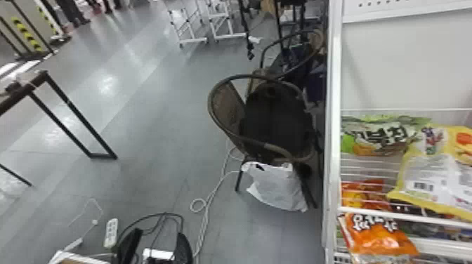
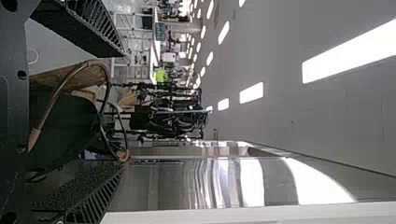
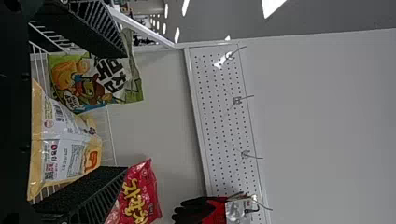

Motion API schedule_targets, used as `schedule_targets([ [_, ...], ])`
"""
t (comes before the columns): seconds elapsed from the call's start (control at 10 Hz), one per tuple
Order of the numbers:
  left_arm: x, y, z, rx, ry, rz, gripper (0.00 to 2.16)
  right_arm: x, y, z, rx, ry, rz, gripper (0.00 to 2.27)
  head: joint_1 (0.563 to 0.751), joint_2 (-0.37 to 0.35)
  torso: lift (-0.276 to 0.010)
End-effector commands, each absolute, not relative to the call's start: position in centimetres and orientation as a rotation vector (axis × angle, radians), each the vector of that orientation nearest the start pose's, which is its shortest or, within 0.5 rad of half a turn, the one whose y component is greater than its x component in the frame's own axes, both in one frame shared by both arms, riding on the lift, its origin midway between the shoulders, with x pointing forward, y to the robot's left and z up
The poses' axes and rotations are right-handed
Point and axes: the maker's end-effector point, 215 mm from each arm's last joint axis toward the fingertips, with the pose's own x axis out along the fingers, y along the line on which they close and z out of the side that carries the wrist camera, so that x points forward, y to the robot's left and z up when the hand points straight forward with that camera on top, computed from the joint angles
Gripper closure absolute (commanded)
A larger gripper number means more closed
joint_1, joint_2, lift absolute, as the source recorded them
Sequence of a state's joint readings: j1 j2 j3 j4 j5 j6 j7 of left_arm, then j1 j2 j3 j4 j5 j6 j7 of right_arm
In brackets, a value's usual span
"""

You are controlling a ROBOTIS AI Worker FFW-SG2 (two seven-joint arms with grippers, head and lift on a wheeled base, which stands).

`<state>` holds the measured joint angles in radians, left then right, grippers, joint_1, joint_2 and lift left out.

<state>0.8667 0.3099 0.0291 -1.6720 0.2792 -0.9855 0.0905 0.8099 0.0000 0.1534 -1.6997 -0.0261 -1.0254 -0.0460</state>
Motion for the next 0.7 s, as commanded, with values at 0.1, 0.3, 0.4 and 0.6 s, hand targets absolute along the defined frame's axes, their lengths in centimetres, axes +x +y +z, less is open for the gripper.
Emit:
schedule_targets([
  [0.1,26.07,34.27,-35.12,0.008,-0.225,0.063,0.0,26.54,-17.98,-32.39,0.154,-0.338,0.02,0.0,0.695,0.35,0.001],
  [0.3,26.07,34.27,-35.12,0.008,-0.225,0.063,0.0,26.54,-17.98,-32.39,0.154,-0.338,0.02,0.0,0.695,0.35,0.001],
  [0.4,26.07,34.27,-35.12,0.008,-0.225,0.063,0.0,26.54,-17.98,-32.39,0.154,-0.338,0.02,0.0,0.695,0.35,0.001],
  [0.6,26.07,34.27,-35.12,0.008,-0.225,0.063,0.0,26.54,-17.98,-32.39,0.154,-0.338,0.02,0.0,0.695,0.35,0.001],
])
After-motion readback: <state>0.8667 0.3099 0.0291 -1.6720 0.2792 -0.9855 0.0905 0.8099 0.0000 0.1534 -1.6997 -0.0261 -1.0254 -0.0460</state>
